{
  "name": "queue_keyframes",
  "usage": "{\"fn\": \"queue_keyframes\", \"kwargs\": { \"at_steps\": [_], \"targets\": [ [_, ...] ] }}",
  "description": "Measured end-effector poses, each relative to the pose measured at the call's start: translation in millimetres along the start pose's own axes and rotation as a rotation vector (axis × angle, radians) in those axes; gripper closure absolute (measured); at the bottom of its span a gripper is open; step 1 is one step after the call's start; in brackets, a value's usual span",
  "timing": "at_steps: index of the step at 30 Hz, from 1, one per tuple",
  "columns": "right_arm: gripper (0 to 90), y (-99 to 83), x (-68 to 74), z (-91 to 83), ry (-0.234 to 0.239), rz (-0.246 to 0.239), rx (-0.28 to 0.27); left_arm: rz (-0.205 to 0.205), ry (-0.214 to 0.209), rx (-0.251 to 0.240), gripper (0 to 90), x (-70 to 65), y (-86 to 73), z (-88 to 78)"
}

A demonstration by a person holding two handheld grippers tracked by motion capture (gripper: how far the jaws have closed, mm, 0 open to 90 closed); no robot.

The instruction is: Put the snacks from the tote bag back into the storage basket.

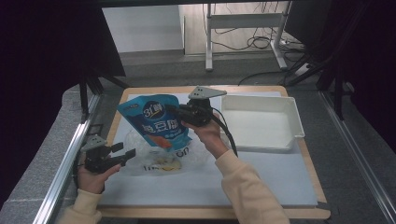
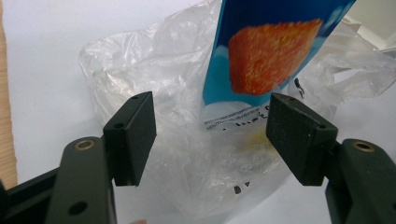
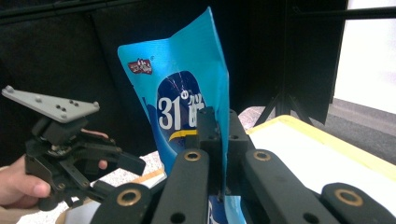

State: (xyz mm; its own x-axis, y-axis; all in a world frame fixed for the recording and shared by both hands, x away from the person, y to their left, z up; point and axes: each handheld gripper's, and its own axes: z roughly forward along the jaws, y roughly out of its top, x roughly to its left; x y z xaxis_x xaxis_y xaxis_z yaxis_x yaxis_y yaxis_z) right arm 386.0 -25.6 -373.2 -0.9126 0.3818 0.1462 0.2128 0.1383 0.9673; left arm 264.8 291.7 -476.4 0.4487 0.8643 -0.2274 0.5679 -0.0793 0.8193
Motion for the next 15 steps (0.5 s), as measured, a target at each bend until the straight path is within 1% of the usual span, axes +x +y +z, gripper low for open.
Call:
{"fn": "queue_keyframes", "kwargs": {
  "at_steps": [3, 6, 10, 15],
  "targets": [
    [88.9, 6.7, 1.2, -3.7, -0.001, -0.002, -0.016, 0.001, -0.001, 0.005, 33.7, 0.9, -0.7, 0.9],
    [88.9, 13.9, 2.1, -9.3, 0.001, 0.013, -0.033, -0.004, -0.002, 0.008, 33.7, 1.6, -1.1, 1.0],
    [89.0, 24.7, 3.3, -16.8, 0.002, 0.011, -0.065, -0.002, -0.001, 0.008, 33.7, 1.8, -1.0, 1.7],
    [89.0, 37.2, 4.1, -25.7, -0.001, -0.002, -0.083, -0.001, 0.001, 0.011, 33.6, 1.6, -0.9, 2.7]
  ]
}}
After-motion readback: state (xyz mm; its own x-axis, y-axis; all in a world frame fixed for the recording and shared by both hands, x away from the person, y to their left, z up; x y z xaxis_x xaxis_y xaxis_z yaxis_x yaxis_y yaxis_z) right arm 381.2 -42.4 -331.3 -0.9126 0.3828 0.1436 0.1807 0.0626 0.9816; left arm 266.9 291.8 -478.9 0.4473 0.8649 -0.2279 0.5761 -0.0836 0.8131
